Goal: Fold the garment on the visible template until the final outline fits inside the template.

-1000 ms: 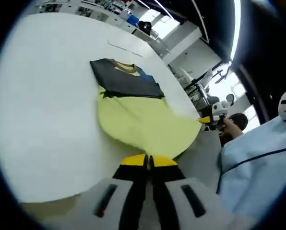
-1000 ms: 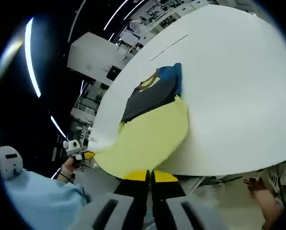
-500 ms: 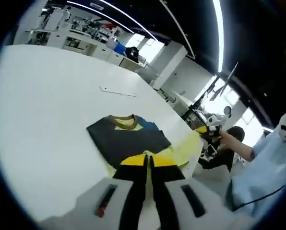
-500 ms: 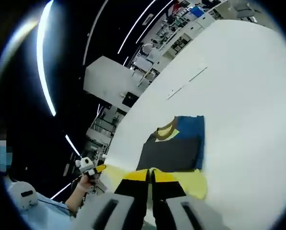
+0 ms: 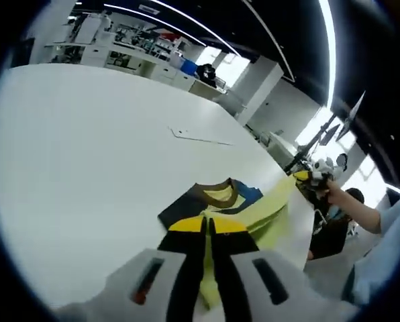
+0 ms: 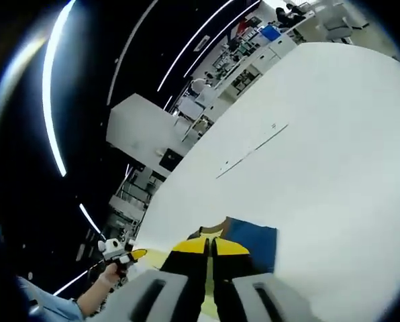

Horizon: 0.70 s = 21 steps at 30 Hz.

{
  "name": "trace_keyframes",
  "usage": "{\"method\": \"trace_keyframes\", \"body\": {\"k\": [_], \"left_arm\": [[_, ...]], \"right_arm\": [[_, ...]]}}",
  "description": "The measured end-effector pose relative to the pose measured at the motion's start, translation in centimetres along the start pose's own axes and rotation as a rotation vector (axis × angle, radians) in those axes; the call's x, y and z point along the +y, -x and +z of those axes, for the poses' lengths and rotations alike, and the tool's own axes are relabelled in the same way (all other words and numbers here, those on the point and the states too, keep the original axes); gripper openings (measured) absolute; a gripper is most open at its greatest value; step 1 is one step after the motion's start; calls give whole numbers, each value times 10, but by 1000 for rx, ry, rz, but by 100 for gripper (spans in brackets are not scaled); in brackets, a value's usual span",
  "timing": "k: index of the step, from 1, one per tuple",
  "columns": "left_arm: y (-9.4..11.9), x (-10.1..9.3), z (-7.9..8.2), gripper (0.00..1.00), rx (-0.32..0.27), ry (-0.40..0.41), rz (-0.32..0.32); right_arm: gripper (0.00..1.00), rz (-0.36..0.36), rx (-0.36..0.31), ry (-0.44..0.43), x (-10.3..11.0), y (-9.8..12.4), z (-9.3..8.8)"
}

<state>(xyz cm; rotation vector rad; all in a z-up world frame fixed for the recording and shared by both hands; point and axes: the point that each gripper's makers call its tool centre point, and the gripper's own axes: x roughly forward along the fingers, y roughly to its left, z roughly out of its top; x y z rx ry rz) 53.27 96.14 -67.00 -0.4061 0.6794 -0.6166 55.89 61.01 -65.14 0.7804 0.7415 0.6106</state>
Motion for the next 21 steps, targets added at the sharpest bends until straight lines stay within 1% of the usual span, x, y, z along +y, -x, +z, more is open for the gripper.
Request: {"method": "trace_keyframes", "body": {"k": [2, 4, 6, 9, 14, 15, 16, 17, 21], "left_arm": [[-7, 7, 1, 0, 2, 16, 20], [-14, 13, 1, 0, 2, 25, 44], [-20, 18, 1, 0, -4, 31, 54], [-30, 27, -4, 0, 9, 57, 80], [-40, 35, -14, 0, 34, 84, 90], [-41, 36, -16, 0, 40, 86, 95], [-43, 38, -18, 0, 45, 91, 99], [-43, 39, -22, 0, 59, 86, 106], [-44, 44, -33, 0, 74, 93, 122]], "right_arm": [[0, -8, -5, 2, -4, -5, 2], [0, -14, -11, 8, -11, -12, 8], [0, -35, -10, 6, -20, -19, 9], [0, -69, 14, 2, -35, -29, 3], [0, -123, 49, 4, -58, -36, -6], [0, -125, 51, 1, -65, -42, -2], [0, -130, 58, -1, -70, -45, -4], [0, -137, 61, -1, -71, -45, -7], [0, -158, 73, -20, -80, -46, -21]]}}
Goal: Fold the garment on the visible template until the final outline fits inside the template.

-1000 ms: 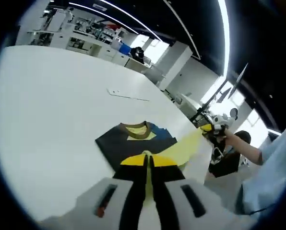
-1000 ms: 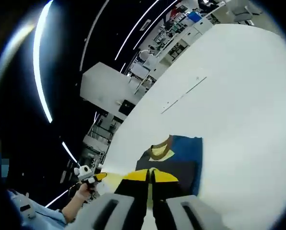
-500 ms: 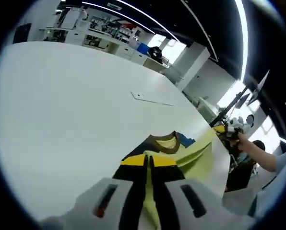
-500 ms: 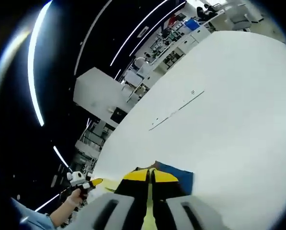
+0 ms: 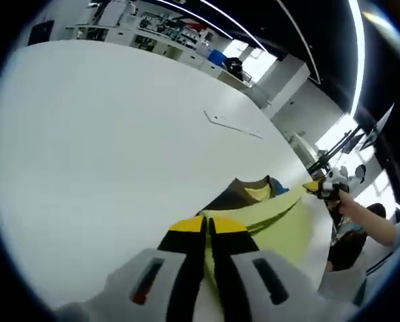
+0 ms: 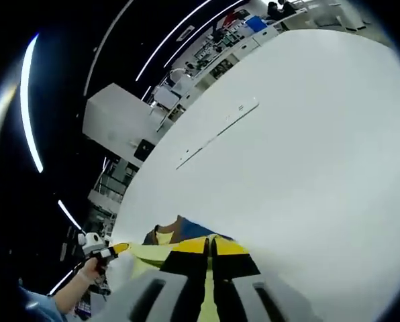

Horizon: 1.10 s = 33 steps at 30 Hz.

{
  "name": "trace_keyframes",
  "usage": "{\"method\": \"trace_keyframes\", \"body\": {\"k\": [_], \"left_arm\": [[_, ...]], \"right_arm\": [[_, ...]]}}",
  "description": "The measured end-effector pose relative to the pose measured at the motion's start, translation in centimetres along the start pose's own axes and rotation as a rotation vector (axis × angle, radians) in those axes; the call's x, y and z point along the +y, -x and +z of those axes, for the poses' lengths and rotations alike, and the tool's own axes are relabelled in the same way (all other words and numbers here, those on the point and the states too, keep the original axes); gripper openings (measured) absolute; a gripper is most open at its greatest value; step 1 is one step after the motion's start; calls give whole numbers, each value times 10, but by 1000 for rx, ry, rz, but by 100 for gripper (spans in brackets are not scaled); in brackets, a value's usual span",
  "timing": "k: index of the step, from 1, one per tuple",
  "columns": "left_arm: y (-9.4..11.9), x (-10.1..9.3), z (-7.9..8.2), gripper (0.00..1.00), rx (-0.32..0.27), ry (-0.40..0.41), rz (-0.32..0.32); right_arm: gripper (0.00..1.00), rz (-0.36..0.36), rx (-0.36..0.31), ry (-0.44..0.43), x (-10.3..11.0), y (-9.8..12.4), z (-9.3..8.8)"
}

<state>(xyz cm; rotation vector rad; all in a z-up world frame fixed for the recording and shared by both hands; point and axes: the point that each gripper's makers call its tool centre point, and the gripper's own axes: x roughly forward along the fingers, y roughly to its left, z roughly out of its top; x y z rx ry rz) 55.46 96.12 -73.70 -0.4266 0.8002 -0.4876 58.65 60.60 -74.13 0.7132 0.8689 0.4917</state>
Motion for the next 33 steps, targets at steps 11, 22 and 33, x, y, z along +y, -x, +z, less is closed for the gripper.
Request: {"method": "trace_keyframes", "body": {"k": [11, 22, 33], "left_arm": [[-4, 11, -17, 0, 44, 24, 32], [4, 3, -12, 0, 7, -45, -30], [25, -10, -7, 32, -16, -173, -156]], "right_arm": [[0, -31, 31, -26, -13, -1, -18], [1, 16, 39, 190, 0, 11, -27], [61, 84, 70, 369, 22, 29, -42]]}}
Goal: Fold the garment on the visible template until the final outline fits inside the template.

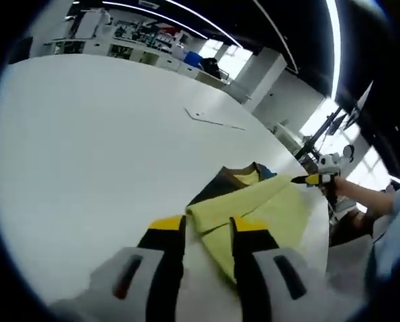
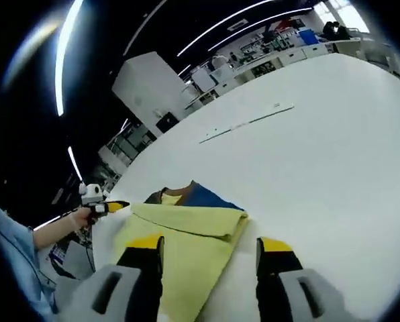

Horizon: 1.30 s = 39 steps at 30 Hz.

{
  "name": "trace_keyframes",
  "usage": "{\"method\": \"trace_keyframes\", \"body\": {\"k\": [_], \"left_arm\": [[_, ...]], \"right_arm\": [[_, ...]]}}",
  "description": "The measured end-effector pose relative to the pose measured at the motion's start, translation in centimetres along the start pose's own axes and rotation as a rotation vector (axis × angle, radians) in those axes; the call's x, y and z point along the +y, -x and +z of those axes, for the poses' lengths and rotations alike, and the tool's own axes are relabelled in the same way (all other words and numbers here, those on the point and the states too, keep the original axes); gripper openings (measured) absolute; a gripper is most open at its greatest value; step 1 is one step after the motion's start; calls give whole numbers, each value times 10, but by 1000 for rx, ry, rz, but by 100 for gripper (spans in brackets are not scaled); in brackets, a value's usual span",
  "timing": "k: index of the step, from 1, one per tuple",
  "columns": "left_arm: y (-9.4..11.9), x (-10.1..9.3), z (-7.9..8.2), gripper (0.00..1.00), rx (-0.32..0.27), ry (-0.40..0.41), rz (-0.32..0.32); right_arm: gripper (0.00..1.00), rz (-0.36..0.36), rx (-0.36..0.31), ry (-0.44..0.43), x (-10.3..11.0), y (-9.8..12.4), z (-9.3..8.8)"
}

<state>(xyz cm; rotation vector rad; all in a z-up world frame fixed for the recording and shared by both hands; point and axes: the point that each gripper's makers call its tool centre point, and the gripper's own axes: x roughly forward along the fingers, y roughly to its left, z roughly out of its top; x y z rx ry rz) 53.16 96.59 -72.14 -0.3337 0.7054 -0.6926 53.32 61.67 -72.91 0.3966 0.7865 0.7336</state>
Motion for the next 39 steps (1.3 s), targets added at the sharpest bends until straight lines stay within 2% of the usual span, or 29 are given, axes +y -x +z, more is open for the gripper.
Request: {"method": "trace_keyframes", "body": {"k": [3, 5, 6, 7, 8, 13, 21, 26, 32, 35, 39], "left_arm": [[5, -11, -2, 47, 11, -40, -57], [5, -17, -6, 67, 28, -66, -80], [5, -21, -11, 79, 59, -78, -104], [5, -25, -14, 94, 71, -84, -117], [5, -32, -17, 98, 70, -95, -132], [8, -54, -15, 99, 49, -83, -232], [5, -64, -22, 97, 93, -85, -268], [-1, -67, -32, 95, 124, -81, -281], [-5, -75, -34, 93, 115, -68, -308], [-7, -77, -43, 92, 137, -65, -319], [-10, -78, -48, 92, 135, -54, -320]], "right_arm": [[75, -5, 12, 34, -1, 2, -2], [90, 6, 22, 38, 1, 2, -4], [98, 17, 23, 37, 4, 2, -5], [100, 23, 26, 37, 5, 2, -5], [100, 31, 34, 48, 7, 2, -6], [100, 56, 44, 50, 12, 0, -8], [100, 74, 40, 49, 15, -4, -4], [100, 107, 12, 33, 24, -9, 2], [97, 134, 14, 31, 32, -16, 0], [97, 151, 21, 35, 39, -18, -3], [96, 176, 24, 38, 47, -18, -5]]}}
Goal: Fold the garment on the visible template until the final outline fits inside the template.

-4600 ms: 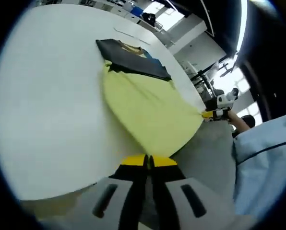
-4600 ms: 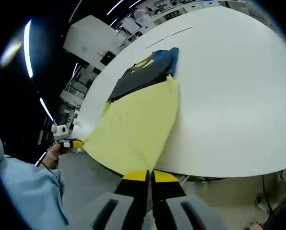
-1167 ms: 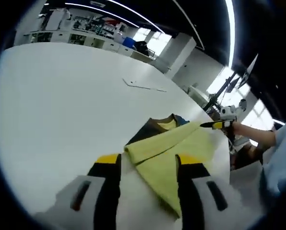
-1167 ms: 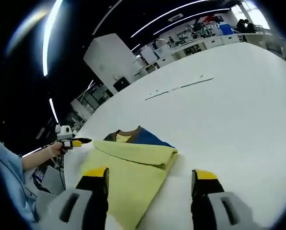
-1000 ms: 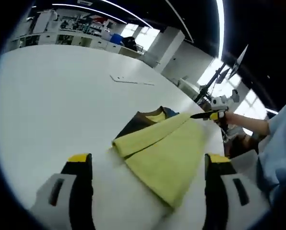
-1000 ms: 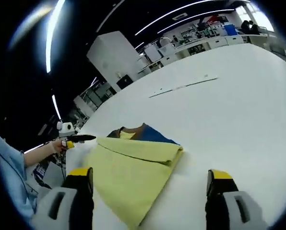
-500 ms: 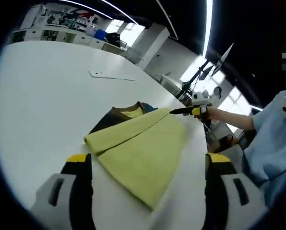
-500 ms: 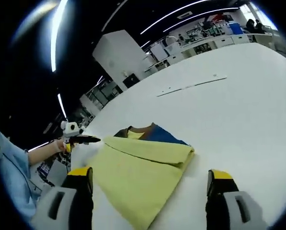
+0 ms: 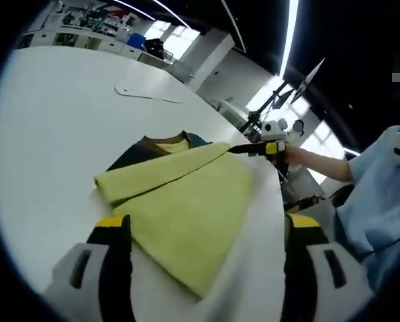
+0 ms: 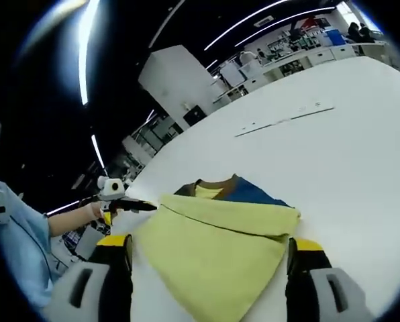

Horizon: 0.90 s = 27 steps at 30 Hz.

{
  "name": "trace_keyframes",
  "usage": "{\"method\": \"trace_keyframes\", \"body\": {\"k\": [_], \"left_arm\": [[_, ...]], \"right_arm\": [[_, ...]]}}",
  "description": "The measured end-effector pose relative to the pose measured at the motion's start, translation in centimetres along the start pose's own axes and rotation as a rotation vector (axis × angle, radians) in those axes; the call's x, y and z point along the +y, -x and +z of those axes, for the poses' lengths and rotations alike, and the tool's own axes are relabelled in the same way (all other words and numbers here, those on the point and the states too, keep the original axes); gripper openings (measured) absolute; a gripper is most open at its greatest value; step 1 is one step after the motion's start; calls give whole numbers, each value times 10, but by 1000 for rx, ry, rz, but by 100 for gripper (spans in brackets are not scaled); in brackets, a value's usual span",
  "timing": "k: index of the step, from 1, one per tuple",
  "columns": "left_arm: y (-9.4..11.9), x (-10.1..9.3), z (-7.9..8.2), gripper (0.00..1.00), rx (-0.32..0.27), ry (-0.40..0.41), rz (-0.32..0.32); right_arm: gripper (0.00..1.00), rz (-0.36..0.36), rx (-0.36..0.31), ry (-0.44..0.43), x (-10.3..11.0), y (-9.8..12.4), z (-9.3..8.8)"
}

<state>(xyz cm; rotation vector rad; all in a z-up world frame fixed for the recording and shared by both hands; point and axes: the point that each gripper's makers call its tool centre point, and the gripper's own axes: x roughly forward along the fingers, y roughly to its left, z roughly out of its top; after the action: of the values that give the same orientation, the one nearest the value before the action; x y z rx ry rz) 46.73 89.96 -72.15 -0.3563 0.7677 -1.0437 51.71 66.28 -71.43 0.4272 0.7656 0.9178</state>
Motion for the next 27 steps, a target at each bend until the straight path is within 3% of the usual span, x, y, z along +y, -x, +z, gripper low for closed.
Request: {"method": "trace_keyframes", "body": {"k": [3, 11, 21, 27], "left_arm": [[-6, 10, -1, 91, -10, 13, 30], [-16, 12, 15, 89, -44, 9, 43], [-19, 17, 39, 89, -99, -2, 36], [-26, 32, 55, 91, -124, -6, 69]], "right_arm": [[95, 15, -2, -2, 3, -4, -1], [93, 22, -2, -11, 4, -14, 0], [94, 26, -36, -11, -1, -24, 17], [94, -6, -85, -29, -14, -35, 35]]}}
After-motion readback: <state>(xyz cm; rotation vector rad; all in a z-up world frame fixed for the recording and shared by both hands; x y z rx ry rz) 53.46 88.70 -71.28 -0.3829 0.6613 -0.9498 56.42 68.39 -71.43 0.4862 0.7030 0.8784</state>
